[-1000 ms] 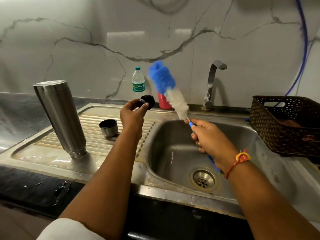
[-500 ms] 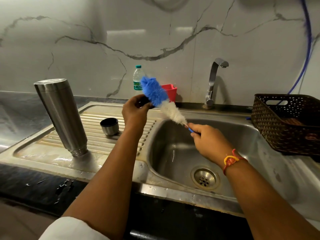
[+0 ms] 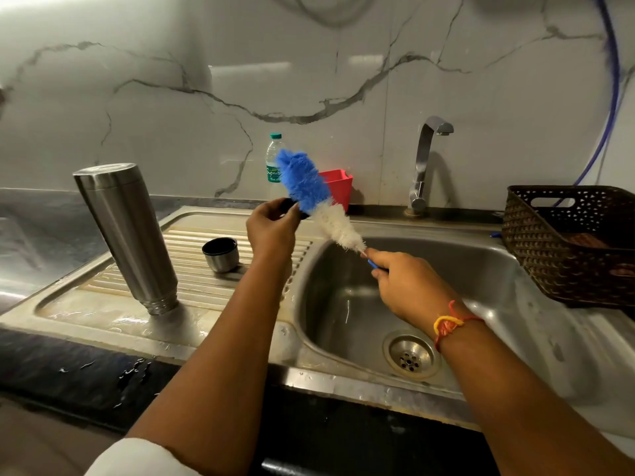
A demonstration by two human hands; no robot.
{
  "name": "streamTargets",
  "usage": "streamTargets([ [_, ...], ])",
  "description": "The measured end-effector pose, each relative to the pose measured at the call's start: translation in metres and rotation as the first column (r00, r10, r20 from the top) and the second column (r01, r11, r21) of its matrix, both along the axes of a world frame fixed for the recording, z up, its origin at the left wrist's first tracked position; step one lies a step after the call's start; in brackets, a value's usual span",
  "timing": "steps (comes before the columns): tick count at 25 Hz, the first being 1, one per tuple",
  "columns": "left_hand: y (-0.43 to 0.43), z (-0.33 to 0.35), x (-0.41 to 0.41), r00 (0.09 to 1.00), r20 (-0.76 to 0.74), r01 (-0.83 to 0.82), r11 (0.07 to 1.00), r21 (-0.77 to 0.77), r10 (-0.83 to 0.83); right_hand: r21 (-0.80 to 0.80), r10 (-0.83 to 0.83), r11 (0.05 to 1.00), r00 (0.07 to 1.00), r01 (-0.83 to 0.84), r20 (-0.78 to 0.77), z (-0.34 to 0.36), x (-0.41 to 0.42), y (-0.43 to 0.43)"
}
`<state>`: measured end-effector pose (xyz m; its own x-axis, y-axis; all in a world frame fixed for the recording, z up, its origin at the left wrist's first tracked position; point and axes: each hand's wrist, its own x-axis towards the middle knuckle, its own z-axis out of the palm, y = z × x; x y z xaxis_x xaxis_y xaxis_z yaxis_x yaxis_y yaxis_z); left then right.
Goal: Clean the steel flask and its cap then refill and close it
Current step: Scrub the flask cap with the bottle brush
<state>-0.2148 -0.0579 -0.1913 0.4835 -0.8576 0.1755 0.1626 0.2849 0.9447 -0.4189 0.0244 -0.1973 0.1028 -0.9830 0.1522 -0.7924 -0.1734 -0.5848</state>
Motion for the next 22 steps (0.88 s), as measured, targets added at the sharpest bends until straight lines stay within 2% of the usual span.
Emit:
streamTargets([
  [1, 0.001, 0.0, -0.004, 0.997, -0.066, 0.043, 0.999, 0.007, -0.042, -0.005, -0.007, 1.0, 1.0, 0.007, 0.009, 0.002, 0.0, -0.001],
  [3, 0.002, 0.004, -0.002, 0.937, -0.34, 0.082, 0.997, 0.001, -0.077, -0.005, -0.008, 1.0, 1.0, 0.008, 0.028, 0.004, -0.001, 0.001],
  [5, -0.001, 0.004, 0.009, 0.781, -0.619, 0.091, 0.996, -0.015, -0.08, -0.012, -0.004, 1.0, 0.999, 0.004, 0.048, 0.005, -0.004, 0.004],
  [7, -0.007, 0.0, 0.022, 0.651, -0.755, 0.075, 0.996, -0.037, -0.077, -0.03, -0.004, 1.0, 0.995, 0.007, 0.102, 0.01, -0.008, 0.007],
  [9, -0.014, -0.002, 0.026, 0.599, -0.796, 0.071, 0.996, -0.055, -0.087, 0.007, -0.007, 1.0, 0.983, 0.005, 0.185, 0.015, -0.012, 0.01],
  [11, -0.016, -0.001, 0.023, 0.619, -0.778, 0.098, 0.993, -0.061, -0.108, 0.164, -0.032, 0.986, 0.935, -0.029, 0.354, 0.019, -0.014, 0.015],
  [13, -0.014, 0.002, 0.02, 0.638, -0.753, 0.149, 0.985, -0.084, -0.161, 0.342, -0.089, 0.933, 0.854, -0.109, 0.513, 0.021, -0.01, 0.023],
  [15, -0.012, 0.002, 0.019, 0.674, -0.7, 0.19, 0.971, -0.147, -0.238, 0.419, -0.133, 0.89, 0.777, -0.18, 0.616, 0.025, -0.007, 0.027],
  [17, -0.011, 0.0, 0.015, 0.801, -0.539, 0.219, 0.965, -0.145, -0.262, 0.438, -0.16, 0.871, 0.713, -0.224, 0.683, 0.028, -0.006, 0.027],
  [19, -0.011, -0.003, 0.006, 0.948, -0.244, 0.194, 0.978, -0.072, -0.206, 0.452, -0.177, 0.85, 0.663, -0.269, 0.728, 0.028, -0.005, 0.026],
  [21, -0.012, -0.004, 0.004, 0.993, -0.033, 0.112, 0.993, -0.046, -0.114, 0.463, -0.19, 0.83, 0.621, -0.313, 0.76, 0.029, -0.007, 0.025],
  [22, -0.013, -0.004, 0.007, 0.997, -0.01, 0.078, 0.996, -0.05, -0.078, 0.464, -0.191, 0.82, 0.602, -0.336, 0.775, 0.029, -0.008, 0.025],
])
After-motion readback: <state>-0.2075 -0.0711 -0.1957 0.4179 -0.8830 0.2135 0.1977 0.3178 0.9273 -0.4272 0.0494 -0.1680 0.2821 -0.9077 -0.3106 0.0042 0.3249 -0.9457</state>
